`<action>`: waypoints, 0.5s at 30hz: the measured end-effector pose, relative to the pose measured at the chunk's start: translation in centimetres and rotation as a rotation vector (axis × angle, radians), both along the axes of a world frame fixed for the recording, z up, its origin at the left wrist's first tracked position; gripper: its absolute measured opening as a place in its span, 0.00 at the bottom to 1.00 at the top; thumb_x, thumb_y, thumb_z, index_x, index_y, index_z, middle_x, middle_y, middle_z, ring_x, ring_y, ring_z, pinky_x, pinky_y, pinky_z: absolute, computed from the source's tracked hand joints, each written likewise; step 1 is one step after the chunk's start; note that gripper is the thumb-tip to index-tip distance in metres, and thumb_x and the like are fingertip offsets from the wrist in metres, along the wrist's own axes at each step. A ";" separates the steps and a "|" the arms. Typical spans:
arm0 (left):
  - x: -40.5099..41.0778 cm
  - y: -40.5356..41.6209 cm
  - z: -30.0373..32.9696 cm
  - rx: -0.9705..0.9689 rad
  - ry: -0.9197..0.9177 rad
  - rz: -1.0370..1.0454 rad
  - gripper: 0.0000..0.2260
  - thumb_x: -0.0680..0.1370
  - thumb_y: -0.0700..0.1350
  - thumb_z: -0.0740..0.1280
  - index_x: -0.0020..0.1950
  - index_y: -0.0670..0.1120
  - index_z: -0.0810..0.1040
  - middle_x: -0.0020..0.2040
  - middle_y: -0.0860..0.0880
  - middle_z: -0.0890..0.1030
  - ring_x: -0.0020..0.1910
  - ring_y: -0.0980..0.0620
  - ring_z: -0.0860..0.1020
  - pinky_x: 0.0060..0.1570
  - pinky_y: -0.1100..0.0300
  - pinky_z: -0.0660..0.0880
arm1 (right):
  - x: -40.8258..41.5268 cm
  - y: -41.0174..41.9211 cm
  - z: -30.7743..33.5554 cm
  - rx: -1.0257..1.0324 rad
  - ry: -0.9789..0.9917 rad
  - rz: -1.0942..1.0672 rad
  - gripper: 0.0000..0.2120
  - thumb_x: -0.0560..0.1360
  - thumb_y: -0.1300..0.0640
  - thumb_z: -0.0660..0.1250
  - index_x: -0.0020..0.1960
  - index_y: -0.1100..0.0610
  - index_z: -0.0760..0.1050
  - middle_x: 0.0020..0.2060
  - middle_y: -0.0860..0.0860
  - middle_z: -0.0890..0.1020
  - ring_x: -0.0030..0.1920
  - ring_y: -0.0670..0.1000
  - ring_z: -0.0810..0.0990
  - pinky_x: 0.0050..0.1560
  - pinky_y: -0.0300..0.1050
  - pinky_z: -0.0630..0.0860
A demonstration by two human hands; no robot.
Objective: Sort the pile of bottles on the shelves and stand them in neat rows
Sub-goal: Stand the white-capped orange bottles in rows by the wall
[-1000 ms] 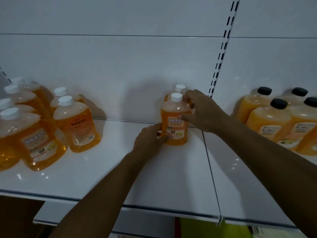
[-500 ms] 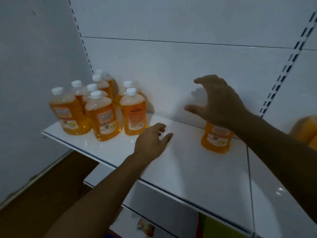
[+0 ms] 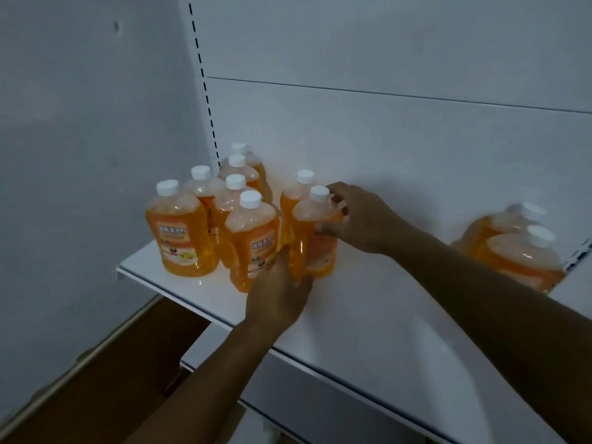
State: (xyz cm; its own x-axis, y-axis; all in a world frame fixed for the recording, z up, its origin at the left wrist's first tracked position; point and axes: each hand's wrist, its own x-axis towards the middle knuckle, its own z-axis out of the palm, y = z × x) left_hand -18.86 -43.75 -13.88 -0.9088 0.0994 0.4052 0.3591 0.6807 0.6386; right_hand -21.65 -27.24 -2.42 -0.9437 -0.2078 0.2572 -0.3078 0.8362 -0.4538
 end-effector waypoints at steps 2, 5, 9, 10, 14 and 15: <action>-0.5 -0.2 0.2 -0.014 -0.022 -0.015 0.24 0.77 0.49 0.67 0.72 0.53 0.66 0.61 0.50 0.79 0.58 0.49 0.78 0.57 0.55 0.75 | -0.2 -0.3 0.0 0.002 -0.005 -0.037 0.30 0.70 0.46 0.74 0.67 0.54 0.69 0.55 0.52 0.75 0.50 0.51 0.74 0.47 0.42 0.70; -1.1 -0.8 0.4 -0.089 0.087 -0.080 0.22 0.79 0.47 0.64 0.73 0.50 0.66 0.57 0.47 0.80 0.53 0.45 0.80 0.53 0.53 0.77 | -0.1 -0.2 0.1 -0.006 -0.040 -0.073 0.30 0.68 0.44 0.74 0.65 0.54 0.71 0.54 0.51 0.73 0.52 0.52 0.74 0.47 0.42 0.69; -1.3 -0.7 0.4 -0.094 0.078 -0.113 0.18 0.79 0.49 0.66 0.68 0.48 0.71 0.55 0.47 0.82 0.51 0.48 0.81 0.53 0.54 0.77 | 0.3 -0.8 -0.6 -0.093 -0.101 -0.195 0.42 0.59 0.30 0.73 0.64 0.55 0.70 0.55 0.51 0.73 0.54 0.53 0.75 0.45 0.44 0.73; -1.2 -0.4 0.4 -0.087 0.056 -0.125 0.18 0.79 0.50 0.66 0.67 0.49 0.72 0.54 0.49 0.82 0.51 0.50 0.81 0.53 0.55 0.77 | 0.4 -0.9 -0.8 -0.107 -0.101 -0.244 0.45 0.58 0.28 0.72 0.64 0.55 0.68 0.56 0.52 0.71 0.55 0.53 0.75 0.45 0.45 0.74; -0.7 1.0 0.1 -0.143 0.072 -0.281 0.12 0.79 0.51 0.64 0.62 0.51 0.76 0.53 0.54 0.83 0.49 0.55 0.80 0.50 0.59 0.77 | 1.8 -0.1 -0.5 -0.091 -0.063 -0.447 0.48 0.62 0.33 0.74 0.71 0.56 0.60 0.63 0.56 0.65 0.58 0.55 0.71 0.51 0.47 0.76; -0.8 1.4 -0.1 -0.152 0.065 -0.329 0.11 0.79 0.50 0.64 0.60 0.51 0.77 0.52 0.54 0.83 0.49 0.56 0.80 0.50 0.58 0.78 | 2.0 0.5 -0.3 -0.083 -0.059 -0.458 0.45 0.63 0.35 0.75 0.69 0.57 0.61 0.61 0.56 0.67 0.56 0.55 0.73 0.49 0.46 0.77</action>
State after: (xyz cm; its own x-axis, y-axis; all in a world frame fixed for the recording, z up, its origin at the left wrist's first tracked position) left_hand -19.67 -42.35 -14.00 -0.7910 0.4454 0.4195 0.6111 0.6076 0.5073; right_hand -19.65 -26.75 -2.73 -0.9471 0.2525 0.1982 0.1129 0.8401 -0.5306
